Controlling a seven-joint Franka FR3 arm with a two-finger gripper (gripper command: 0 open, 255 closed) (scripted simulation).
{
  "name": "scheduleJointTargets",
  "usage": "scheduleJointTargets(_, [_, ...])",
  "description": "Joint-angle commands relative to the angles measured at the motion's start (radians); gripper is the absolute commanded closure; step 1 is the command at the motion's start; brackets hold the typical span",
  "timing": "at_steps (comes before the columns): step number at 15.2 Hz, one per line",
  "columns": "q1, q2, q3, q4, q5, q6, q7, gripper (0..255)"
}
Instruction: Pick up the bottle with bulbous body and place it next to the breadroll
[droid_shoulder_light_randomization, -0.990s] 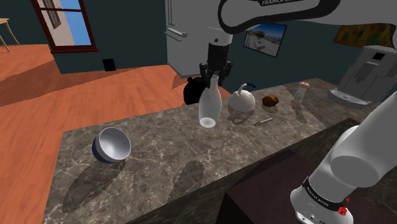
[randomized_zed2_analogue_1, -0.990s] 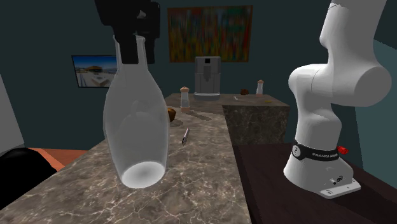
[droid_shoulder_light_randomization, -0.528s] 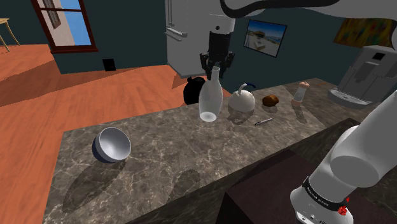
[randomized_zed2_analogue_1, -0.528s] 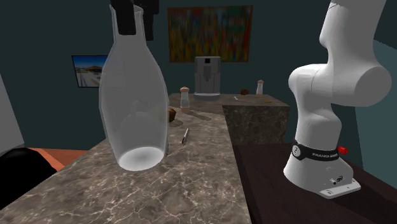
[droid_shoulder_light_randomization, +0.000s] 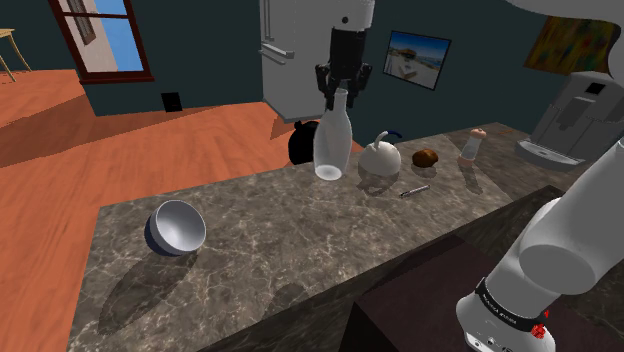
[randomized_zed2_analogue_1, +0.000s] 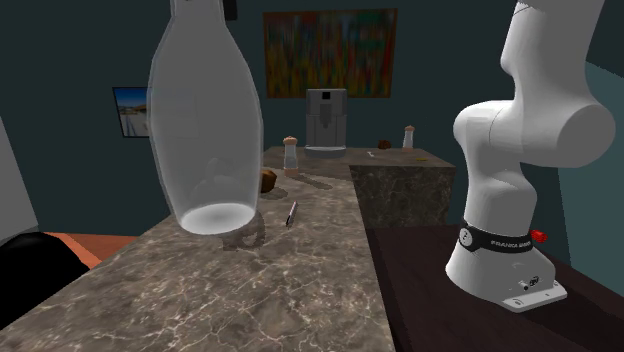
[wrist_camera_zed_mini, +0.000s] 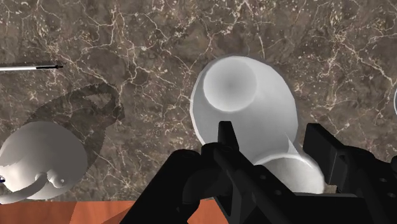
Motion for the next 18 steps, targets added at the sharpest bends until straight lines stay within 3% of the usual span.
scheduleJointTargets(1, [0.000,0.006,0.000,0.037,-0.002,-0.031,0.000,255])
scheduleJointTargets(18, [0.012,0.137,0.016,0.436,-0.036,-0.304,0.020,255])
